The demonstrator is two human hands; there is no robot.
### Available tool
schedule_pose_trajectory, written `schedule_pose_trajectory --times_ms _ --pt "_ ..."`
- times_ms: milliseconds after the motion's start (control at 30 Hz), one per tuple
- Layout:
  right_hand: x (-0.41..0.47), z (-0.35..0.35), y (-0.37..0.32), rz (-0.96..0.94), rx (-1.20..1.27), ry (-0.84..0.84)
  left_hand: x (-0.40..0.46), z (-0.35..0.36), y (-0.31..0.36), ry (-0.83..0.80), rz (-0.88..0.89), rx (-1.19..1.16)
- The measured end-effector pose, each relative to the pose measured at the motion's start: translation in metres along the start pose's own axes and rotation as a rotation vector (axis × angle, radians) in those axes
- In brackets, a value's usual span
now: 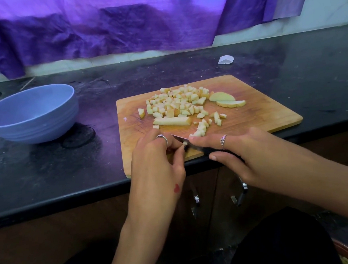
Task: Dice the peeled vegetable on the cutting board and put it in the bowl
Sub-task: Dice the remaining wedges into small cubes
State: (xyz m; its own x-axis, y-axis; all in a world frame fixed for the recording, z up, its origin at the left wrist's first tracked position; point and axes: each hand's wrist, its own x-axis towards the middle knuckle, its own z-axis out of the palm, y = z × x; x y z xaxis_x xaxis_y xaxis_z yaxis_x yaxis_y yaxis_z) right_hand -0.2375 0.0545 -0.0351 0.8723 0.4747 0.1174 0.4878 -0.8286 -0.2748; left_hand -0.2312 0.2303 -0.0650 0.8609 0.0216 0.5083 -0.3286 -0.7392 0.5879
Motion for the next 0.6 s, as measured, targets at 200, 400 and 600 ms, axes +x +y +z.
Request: schedule_pose_trajectory --times_ms 200,400,600 --pt "-0.009 -0.017 0.014 -0.005 -0.32 0.048 0.006 0.002 0.002 -0.055 0.01 0.061" --pt "0.0 -0.026 0.036 0.051 -0.153 0.083 0.031 0.011 0.014 -0.095 -0.041 0.183" --pt "-0.02 -0.032 0.04 0.13 -0.151 0.111 0.053 0.004 0.004 -0.077 0.04 0.315"
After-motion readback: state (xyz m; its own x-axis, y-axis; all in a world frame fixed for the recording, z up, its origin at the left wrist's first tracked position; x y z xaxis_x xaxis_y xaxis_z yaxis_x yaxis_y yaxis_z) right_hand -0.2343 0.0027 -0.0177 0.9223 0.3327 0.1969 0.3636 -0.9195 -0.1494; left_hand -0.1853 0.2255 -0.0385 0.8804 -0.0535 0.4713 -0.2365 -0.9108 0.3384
